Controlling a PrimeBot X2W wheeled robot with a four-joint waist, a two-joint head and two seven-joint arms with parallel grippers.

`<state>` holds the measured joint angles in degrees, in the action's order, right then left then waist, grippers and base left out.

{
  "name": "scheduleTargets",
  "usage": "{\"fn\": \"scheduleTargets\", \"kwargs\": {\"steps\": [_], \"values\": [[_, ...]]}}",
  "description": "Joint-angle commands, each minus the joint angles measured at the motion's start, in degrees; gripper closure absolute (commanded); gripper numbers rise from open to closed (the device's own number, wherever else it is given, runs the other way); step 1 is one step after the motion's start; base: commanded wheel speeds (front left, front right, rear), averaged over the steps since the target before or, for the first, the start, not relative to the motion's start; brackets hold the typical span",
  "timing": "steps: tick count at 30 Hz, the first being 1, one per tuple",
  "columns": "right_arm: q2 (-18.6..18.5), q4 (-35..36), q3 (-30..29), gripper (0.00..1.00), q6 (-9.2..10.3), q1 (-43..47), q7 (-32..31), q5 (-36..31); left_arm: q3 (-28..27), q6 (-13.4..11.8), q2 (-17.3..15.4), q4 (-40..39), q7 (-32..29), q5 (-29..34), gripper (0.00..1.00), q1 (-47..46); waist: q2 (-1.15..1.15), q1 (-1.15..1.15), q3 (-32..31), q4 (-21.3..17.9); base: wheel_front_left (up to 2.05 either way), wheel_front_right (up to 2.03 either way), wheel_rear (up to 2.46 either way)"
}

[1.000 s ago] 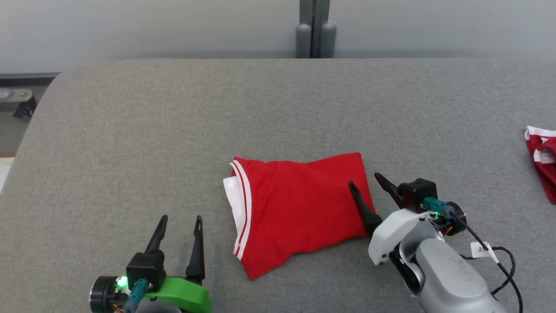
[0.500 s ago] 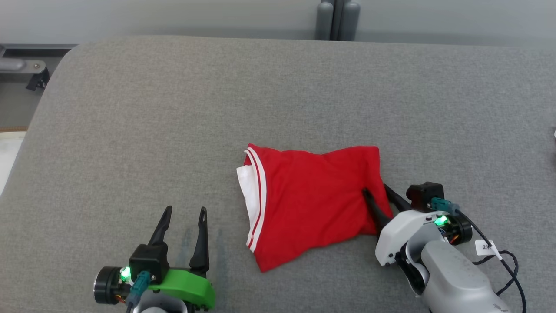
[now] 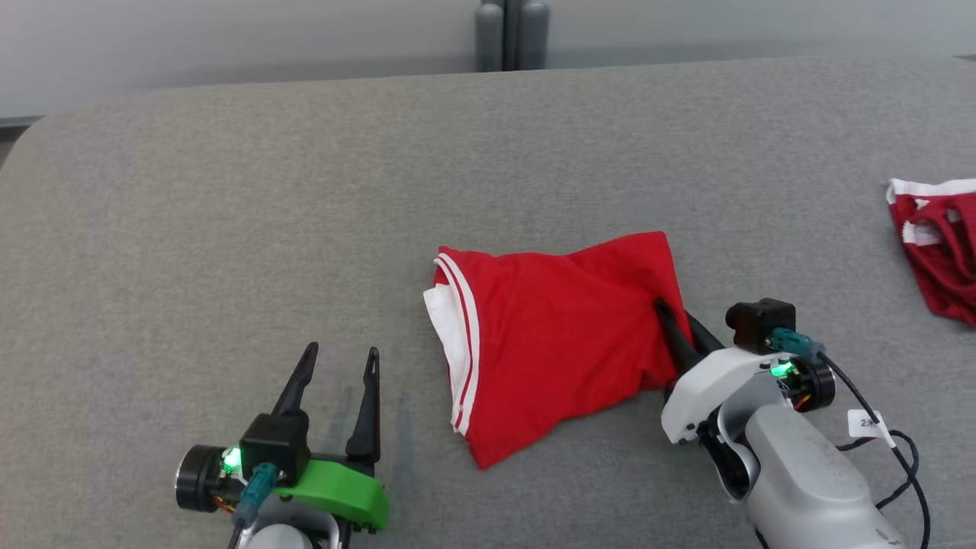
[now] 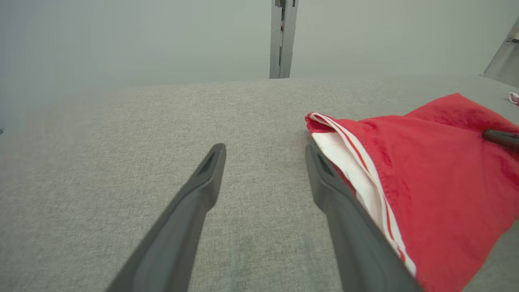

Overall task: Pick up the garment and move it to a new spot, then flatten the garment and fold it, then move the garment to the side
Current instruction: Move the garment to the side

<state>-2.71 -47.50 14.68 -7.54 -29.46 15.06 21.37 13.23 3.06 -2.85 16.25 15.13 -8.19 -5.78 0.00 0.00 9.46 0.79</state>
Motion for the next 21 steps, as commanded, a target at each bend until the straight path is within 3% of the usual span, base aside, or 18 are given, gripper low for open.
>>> {"fn": "scheduleTargets", "kwargs": {"steps": [1,9,21], "values": [[-0.4,0.7,-0.1,1.00,0.12,1.4,0.1,-0.7,0.0,0.2,-0.2,-0.4,0.0,0.3,0.00,-1.0,0.00,0.00,-0.9,-8.5,0.00,0.00,0.00],[-0.4,2.3,-1.0,1.00,0.12,3.1,0.1,-0.8,0.9,0.8,-0.2,-0.3,0.0,0.6,0.00,-1.3,0.00,0.00,-1.0,-19.1,0.00,0.00,0.00],[-0.3,5.1,-1.3,1.00,0.12,4.3,0.1,-0.1,1.6,1.8,-0.2,0.0,0.0,1.4,0.00,-0.9,0.00,0.00,0.0,-28.5,0.00,0.00,0.00]]}}
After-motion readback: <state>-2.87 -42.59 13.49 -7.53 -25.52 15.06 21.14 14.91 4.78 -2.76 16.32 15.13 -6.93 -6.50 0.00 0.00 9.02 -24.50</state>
